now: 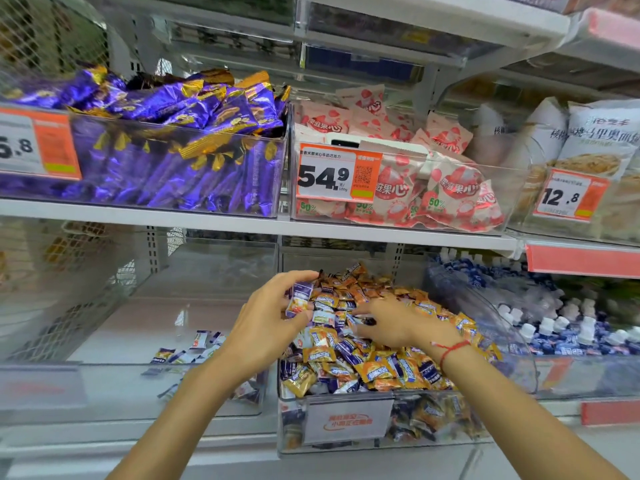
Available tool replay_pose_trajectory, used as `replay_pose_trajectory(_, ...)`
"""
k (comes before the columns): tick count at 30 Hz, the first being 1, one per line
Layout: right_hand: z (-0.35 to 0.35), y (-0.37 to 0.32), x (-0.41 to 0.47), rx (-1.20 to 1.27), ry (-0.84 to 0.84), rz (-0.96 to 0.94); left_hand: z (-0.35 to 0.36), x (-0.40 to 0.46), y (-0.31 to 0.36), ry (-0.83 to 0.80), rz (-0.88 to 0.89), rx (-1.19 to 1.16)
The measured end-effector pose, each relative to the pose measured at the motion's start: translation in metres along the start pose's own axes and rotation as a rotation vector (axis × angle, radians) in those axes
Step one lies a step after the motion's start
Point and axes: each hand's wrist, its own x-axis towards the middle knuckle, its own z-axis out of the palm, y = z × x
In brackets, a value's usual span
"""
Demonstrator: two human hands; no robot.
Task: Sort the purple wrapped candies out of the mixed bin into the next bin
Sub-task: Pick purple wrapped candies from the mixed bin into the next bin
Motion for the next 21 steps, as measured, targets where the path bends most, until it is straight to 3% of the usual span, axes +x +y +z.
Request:
replay_pose_trajectory(2, 0.0, -0.005, 0.004, -0.083, -0.045, -0.005, -0.004, -0.001, -0.002, 0.037, -0.019, -0.019)
replay_pose_trajectory(5, -0.006, -0.001, 0.0, -0.019, -0.047, -0.063, -0.007, -0.002, -0.006, 0.072, -0.057, -0.012)
replay_pose_trajectory(9, -0.012, -0.002, -0.002, 0.304, 0.151, -0.052, -0.011, -0.007, -0.006, 0.117, -0.056, 0.01)
replay_pose_trajectory(11, -0.011, -0.015, 0.007, 0.346, 0.194, -0.101, -0.011, -0.009, -0.007, 0.128, -0.078, 0.017)
replay_pose_trajectory(14, 0.002, -0.035, 0.028, 0.163, 0.091, -0.177, -0.01, -0.012, -0.012, 0.121, -0.093, -0.031)
replay_pose_trajectory(17, 0.01, -0.05, 0.036, -0.052, -0.001, -0.122, -0.012, -0.012, -0.014, 0.131, -0.087, -0.035)
replay_pose_trajectory(21, 0.018, -0.057, 0.032, -0.303, 0.107, -0.167, -0.016, -0.012, -0.009, 0.109, -0.094, -0.132)
